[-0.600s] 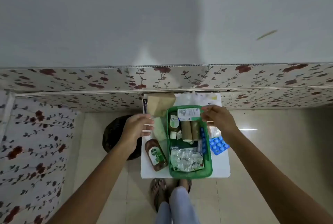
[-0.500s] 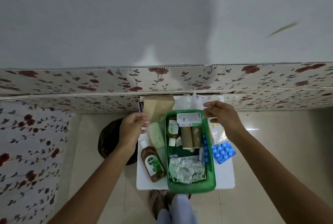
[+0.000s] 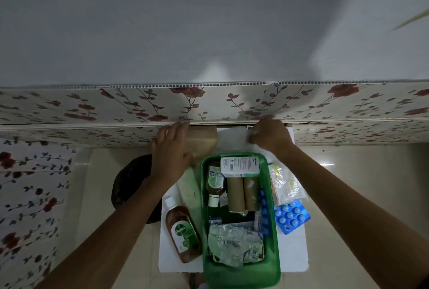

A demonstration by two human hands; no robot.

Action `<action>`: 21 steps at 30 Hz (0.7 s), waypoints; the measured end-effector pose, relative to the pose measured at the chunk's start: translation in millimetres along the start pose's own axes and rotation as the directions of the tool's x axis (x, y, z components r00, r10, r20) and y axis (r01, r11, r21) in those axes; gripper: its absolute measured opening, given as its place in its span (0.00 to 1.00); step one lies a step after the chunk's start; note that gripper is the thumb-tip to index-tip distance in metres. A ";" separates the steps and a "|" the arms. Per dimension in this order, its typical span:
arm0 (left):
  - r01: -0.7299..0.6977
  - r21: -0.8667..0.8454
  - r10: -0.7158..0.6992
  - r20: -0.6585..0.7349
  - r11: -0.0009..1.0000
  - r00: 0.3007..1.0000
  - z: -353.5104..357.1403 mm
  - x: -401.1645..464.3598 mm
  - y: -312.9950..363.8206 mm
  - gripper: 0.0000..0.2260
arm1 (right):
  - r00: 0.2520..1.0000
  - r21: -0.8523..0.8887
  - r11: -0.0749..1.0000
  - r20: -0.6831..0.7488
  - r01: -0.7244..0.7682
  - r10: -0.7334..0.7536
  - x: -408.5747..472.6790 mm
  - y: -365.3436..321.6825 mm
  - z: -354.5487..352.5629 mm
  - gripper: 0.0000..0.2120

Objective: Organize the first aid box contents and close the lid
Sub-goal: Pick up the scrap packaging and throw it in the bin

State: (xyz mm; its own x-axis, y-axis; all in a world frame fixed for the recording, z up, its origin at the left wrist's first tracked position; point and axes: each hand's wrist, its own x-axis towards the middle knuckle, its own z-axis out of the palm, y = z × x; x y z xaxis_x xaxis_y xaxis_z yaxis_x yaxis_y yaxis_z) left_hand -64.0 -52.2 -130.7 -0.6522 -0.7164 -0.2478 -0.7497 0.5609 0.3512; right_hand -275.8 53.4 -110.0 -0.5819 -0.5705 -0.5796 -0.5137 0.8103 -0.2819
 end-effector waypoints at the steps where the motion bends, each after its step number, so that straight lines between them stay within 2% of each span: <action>1: -0.020 0.073 0.018 0.028 0.997 0.999 -0.5 2.1 0.8 0.35 | 0.997 0.037 0.999 -0.067 0.030 -0.027 -6.6 1.3 -6.0 0.14; 4: -0.066 0.243 0.067 0.004 0.968 0.998 0.8 7.2 -1.7 0.32 | 0.968 0.191 0.977 -0.249 0.092 -0.043 -38.0 10.8 -28.2 0.10; 6: -0.086 0.263 0.100 -0.042 0.961 0.994 0.9 8.9 -2.4 0.22 | 0.942 0.283 0.950 -0.335 0.132 -0.031 -62.9 18.2 -39.2 0.10; 9: -0.050 0.139 0.068 -0.127 0.989 0.990 -5.9 11.3 -6.7 0.06 | 0.915 0.352 0.923 -0.403 0.152 0.003 -88.9 18.9 -44.3 0.11; 10: -0.033 0.066 0.043 -0.151 0.997 0.988 -11.9 8.1 -8.7 0.05 | 0.908 0.369 0.915 -0.418 0.163 0.007 -94.9 14.7 -45.3 0.10; 12: 0.035 -0.200 -0.071 -0.178 0.979 0.981 -27.4 -5.8 -8.4 0.08 | 0.895 0.365 0.908 -0.445 0.204 -0.022 -107.1 4.1 -46.7 0.09; 14: 0.164 -0.518 -0.288 -0.169 0.840 0.942 -45.7 -29.3 -15.8 0.11 | 0.887 0.362 0.889 -0.450 0.282 -0.098 -118.5 -16.4 -42.4 0.06; 16: 0.287 -0.768 -0.514 -0.063 0.573 0.856 -59.7 -54.5 -30.3 0.07 | 0.871 0.351 0.855 -0.446 0.382 -0.206 -129.8 -43.1 -32.2 0.03; 18: 0.355 -0.875 -0.650 0.063 0.329 0.758 -65.7 -79.8 -55.9 0.06 | 0.842 0.317 0.812 -0.412 0.490 -0.347 -137.5 -77.3 -11.1 0.03; 21: 0.431 -0.898 -0.767 0.210 0.094 0.606 -59.0 -117.5 -103.1 0.06 | 0.789 0.194 0.778 -0.317 0.598 -0.527 -141.9 -134.0 48.0 0.05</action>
State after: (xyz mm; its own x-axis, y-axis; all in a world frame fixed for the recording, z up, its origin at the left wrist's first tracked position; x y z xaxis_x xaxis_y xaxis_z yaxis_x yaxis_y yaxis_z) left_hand 96.5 -50.3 -84.5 0.1563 -0.7771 -0.6097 -0.2502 -0.6283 0.7366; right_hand -94.2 32.2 -26.6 -0.3880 -0.9193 -0.0664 -0.6253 0.3155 -0.7138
